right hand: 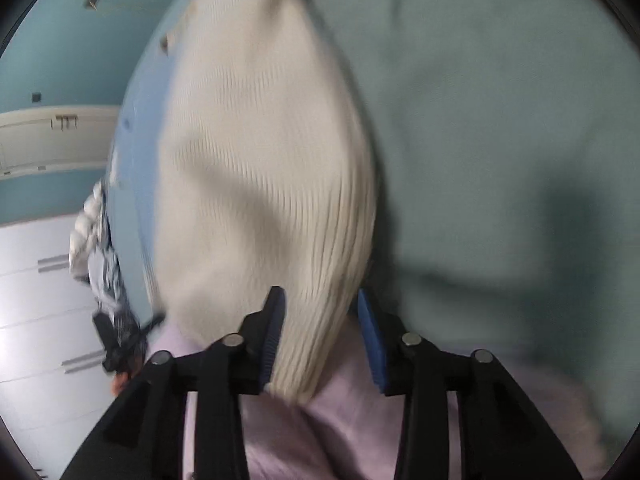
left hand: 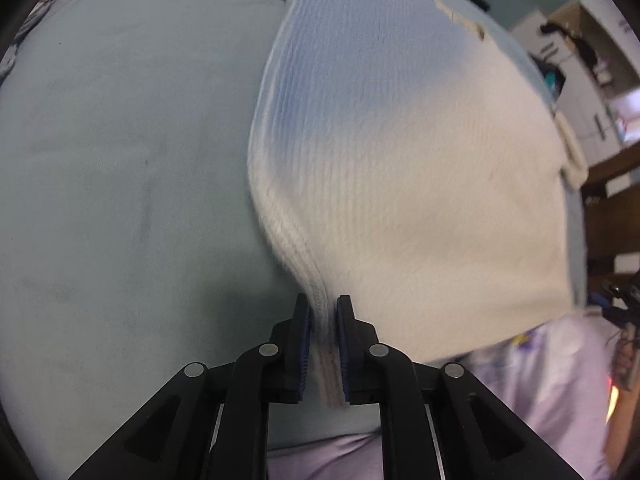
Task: Fold small clothes
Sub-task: 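Grasp the cream sleeve with the right gripper and lift it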
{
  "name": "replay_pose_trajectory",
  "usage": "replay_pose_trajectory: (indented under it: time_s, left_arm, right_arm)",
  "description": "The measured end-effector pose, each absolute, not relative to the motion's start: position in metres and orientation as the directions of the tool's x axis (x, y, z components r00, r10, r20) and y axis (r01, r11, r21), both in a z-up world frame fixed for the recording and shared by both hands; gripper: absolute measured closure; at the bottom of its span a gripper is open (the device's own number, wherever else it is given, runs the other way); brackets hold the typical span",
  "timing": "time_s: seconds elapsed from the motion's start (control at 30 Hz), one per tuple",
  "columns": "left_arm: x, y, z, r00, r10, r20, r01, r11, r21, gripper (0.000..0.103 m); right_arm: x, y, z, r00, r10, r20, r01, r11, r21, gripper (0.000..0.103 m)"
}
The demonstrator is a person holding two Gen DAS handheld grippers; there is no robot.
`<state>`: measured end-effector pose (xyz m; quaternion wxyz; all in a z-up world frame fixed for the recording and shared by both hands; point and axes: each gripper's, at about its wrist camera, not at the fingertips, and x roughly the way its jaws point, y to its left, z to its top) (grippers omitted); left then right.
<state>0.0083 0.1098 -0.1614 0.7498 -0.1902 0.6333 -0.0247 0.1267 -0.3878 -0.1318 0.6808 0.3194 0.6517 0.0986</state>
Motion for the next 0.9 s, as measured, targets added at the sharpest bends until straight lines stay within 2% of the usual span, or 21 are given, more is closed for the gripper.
replay_pose_trajectory:
  time_s: [0.03,0.07,0.1,0.13,0.2,0.37,0.53,0.6,0.73,0.77,0.8,0.9]
  left_arm:
    - [0.013,0.112,-0.152,0.219,-0.275,-0.936,-0.216,0.922,-0.321,0.082]
    - [0.02,0.113,-0.142,0.248,-0.259,-0.933,-0.229,0.92,-0.317,0.058]
    - [0.031,0.113,-0.131,0.272,-0.245,-0.931,-0.239,0.919,-0.312,0.035]
    - [0.047,0.119,-0.124,0.307,-0.233,-0.923,-0.245,0.918,-0.313,0.0]
    - [0.065,0.121,-0.108,0.405,-0.207,-0.89,-0.229,0.92,-0.318,0.0]
    - [0.098,0.114,-0.087,0.458,-0.059,-0.887,-0.236,0.954,-0.185,0.0]
    - [0.108,0.104,-0.095,0.451,-0.082,-0.889,-0.2,0.961,-0.19,0.0]
    - [0.113,0.101,-0.102,0.438,-0.077,-0.896,-0.174,0.97,-0.168,0.0]
    - [0.115,0.082,-0.112,0.415,-0.034,-0.909,-0.148,0.983,-0.104,0.0]
    - [0.115,0.081,-0.113,0.414,-0.033,-0.91,-0.144,0.984,-0.101,0.0]
    - [0.112,0.081,-0.112,0.416,-0.035,-0.909,-0.142,0.985,-0.103,0.0]
    - [0.108,0.081,-0.107,0.433,-0.041,-0.9,-0.142,0.983,-0.113,0.0]
  right_arm:
    - [0.135,-0.404,-0.121,0.181,0.511,-0.84,0.3,0.785,0.542,0.039]
    - [0.153,-0.421,-0.111,0.24,0.448,-0.861,0.323,0.8,0.506,0.023]
    - [0.169,-0.431,-0.104,0.278,0.398,-0.875,0.333,0.814,0.476,0.021]
    - [0.185,-0.44,-0.099,0.3,0.356,-0.885,0.337,0.828,0.447,0.021]
    - [0.231,-0.458,-0.095,0.331,0.269,-0.904,0.351,0.855,0.383,0.021]
    - [0.326,-0.474,-0.108,0.345,0.088,-0.934,0.379,0.898,0.224,0.021]
    - [0.387,-0.481,-0.13,0.345,-0.08,-0.935,0.425,0.902,0.08,0.022]
    - [0.395,-0.474,-0.149,0.335,-0.109,-0.936,0.44,0.896,0.053,0.042]
    - [0.407,-0.465,-0.166,0.287,-0.103,-0.952,0.415,0.91,0.027,0.05]
    - [0.406,-0.46,-0.164,0.292,-0.13,-0.948,0.398,0.917,-0.003,0.067]
    - [0.406,-0.451,-0.162,0.303,-0.163,-0.939,0.366,0.93,-0.044,0.091]
    - [0.388,-0.409,-0.141,0.402,-0.248,-0.881,0.228,0.959,-0.166,0.092]
